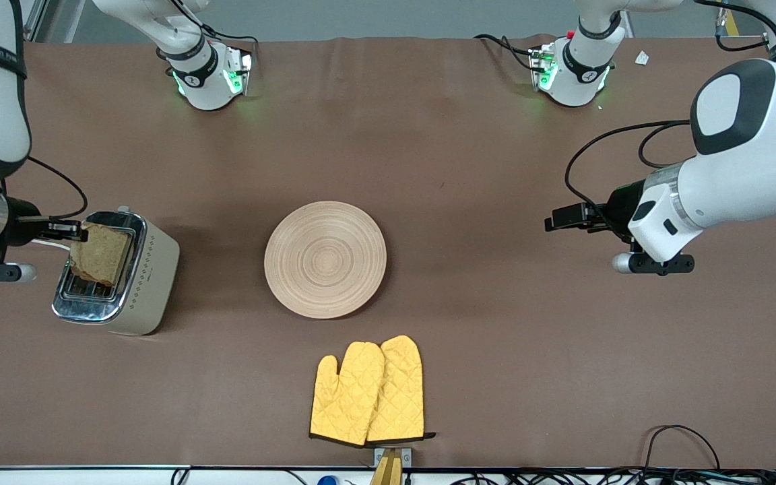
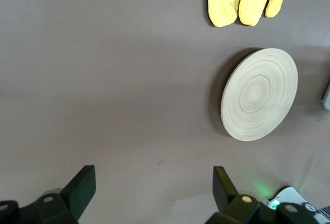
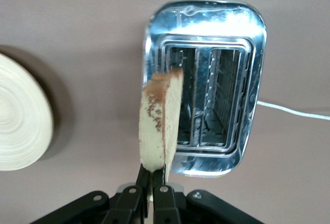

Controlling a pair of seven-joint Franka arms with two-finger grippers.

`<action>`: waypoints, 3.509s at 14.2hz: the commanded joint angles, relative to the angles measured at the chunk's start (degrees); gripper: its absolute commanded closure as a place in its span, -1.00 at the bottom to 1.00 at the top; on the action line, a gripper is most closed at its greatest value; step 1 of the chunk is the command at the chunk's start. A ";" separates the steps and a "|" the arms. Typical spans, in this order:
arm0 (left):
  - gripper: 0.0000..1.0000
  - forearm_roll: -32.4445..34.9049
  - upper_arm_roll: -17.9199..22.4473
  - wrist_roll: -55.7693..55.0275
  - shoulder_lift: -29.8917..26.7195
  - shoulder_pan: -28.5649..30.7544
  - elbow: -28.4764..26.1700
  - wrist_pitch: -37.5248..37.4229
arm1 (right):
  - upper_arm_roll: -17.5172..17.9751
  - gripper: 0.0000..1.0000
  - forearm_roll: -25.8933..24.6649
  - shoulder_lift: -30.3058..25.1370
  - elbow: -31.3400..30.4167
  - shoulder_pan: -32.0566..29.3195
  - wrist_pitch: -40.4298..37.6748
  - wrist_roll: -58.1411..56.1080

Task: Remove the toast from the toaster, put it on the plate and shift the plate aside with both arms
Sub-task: 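Carry the toast over the wooden plate with the right gripper, then lower the toast onto the plate while the left gripper grips the rim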

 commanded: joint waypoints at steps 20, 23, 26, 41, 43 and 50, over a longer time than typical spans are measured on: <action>-1.00 -18.07 0.07 -0.77 5.95 -3.02 -2.19 1.57 | -0.17 1.00 40.18 -2.36 -21.76 14.19 17.85 -2.90; -1.00 -21.66 -0.01 -0.51 8.58 -3.81 -4.65 1.66 | -0.08 1.00 43.80 -1.92 -24.49 15.94 21.45 -6.24; -1.00 -23.08 -0.01 -0.07 10.26 -6.27 -7.72 5.33 | -0.08 1.00 46.43 -0.78 -25.37 19.27 25.23 -6.34; -1.00 -43.73 -6.25 30.23 19.40 -8.12 -18.28 27.05 | -0.26 1.00 55.23 8.63 -27.66 15.70 29.83 -28.30; -1.00 -45.22 -6.25 34.36 20.45 -8.29 -18.37 27.41 | -0.26 1.00 55.06 8.54 -27.66 13.41 27.27 -28.58; -1.00 -52.35 -6.34 52.12 25.81 -8.38 -16.97 27.67 | -0.17 0.96 55.14 8.71 -29.24 15.85 30.94 -28.14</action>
